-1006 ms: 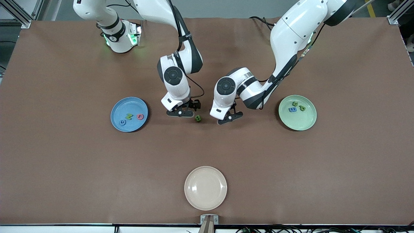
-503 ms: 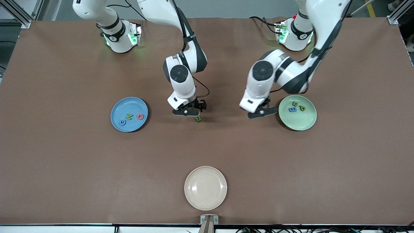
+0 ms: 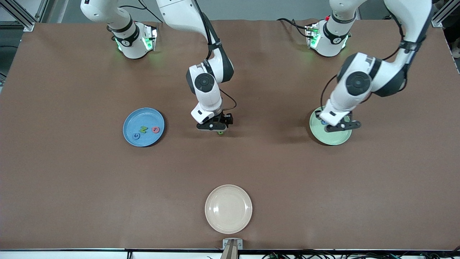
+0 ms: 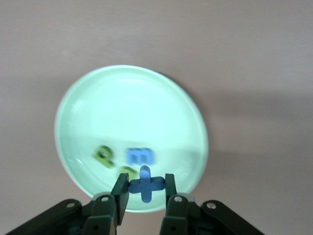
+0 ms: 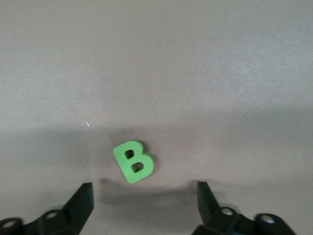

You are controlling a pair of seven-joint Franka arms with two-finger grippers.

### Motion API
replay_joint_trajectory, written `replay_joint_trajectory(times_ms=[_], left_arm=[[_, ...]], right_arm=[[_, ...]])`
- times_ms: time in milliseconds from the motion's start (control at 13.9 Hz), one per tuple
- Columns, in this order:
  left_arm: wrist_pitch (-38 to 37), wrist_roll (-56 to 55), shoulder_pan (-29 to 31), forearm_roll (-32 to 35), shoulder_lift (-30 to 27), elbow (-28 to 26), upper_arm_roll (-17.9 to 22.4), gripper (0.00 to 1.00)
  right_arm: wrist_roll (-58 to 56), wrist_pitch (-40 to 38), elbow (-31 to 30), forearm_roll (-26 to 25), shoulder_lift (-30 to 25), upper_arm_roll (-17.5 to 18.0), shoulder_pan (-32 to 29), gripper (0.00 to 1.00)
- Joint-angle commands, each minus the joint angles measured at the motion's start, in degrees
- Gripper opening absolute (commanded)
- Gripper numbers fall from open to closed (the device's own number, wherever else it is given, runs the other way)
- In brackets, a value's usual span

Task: Sort uppercase to blue plate, lowercase to green plate
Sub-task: 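Place the x on the green plate while the right gripper grasps the B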

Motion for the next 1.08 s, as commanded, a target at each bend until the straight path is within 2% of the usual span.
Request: replay_joint_trajectory(times_ms=[0,144,287,647,790,1006], left_arm=[[1.6,5.7,4.9,0.3,0.7,-0.3,-1.1,0.1],[3.9,7.1,6.8,0.9,3.2,0.1,-0.9,0.1],[5.5,7.1,9.0,5.3,7.6,0.6,-0.9,0.1],[5.7,4.3,9.1,12.1,15.4,3.1,0.1,0.1],[5.7,1.7,9.1,16.3,17.7,3.8,0.4,0.11],[5.7,1.2,9.0,17.2,19.1,4.7,0.4,0.12]], right_arm=[[0.2,0.5,1.6,0.6,0.7,1.5,-1.9,0.83],[-0.2,0.5,2.1,0.5,1.0,1.5,-2.0,0.78],[-0.5,0.5,2.6,-0.1,1.1,1.5,-2.7,0.76],[-1.0,0.6,3.2,-0.3,1.8,1.6,-2.8,0.67],[-1.2,0.9,3.3,-0.3,2.1,1.6,-2.8,0.62],[-1.5,1.7,3.3,-0.3,2.2,1.6,-2.8,0.55]])
